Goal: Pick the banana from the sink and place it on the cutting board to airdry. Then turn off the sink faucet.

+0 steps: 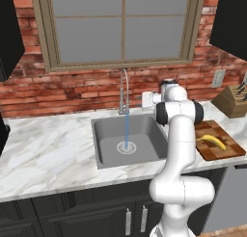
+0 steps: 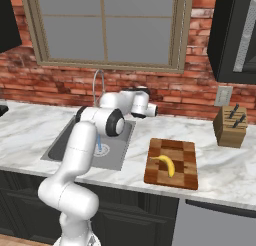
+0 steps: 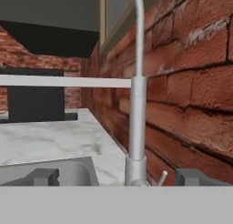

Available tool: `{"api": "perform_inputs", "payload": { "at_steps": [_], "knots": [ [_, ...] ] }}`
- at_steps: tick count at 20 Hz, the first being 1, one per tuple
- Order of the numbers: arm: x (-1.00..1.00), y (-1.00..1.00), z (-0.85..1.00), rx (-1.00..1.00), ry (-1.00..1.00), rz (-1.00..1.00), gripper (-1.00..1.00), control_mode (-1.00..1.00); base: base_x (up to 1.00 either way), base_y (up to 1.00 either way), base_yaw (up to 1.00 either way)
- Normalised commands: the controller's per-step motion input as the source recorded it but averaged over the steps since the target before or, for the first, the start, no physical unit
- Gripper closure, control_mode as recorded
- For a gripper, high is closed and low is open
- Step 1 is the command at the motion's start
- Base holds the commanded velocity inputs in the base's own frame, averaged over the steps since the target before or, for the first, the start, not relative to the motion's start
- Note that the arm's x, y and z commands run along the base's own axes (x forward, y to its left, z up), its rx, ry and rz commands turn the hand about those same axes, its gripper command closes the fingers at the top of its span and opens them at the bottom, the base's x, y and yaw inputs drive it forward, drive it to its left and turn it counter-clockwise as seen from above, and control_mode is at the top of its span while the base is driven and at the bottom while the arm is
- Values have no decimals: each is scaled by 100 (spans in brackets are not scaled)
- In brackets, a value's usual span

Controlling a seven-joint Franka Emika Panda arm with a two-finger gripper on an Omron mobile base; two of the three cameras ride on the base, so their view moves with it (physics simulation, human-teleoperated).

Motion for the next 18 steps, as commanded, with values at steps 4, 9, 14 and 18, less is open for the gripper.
{"api": "perform_inputs", "payload": {
  "at_steps": [4,9,14,18],
  "knots": [
    [14,0,-19,0,0,0,-100,-100,0,0,0],
    [12,0,-23,0,0,0,-100,-100,0,0,0],
    [19,1,-2,0,0,0,-100,-100,0,0,0],
    [26,7,0,0,0,0,-100,-100,0,0,0]
  ]
}}
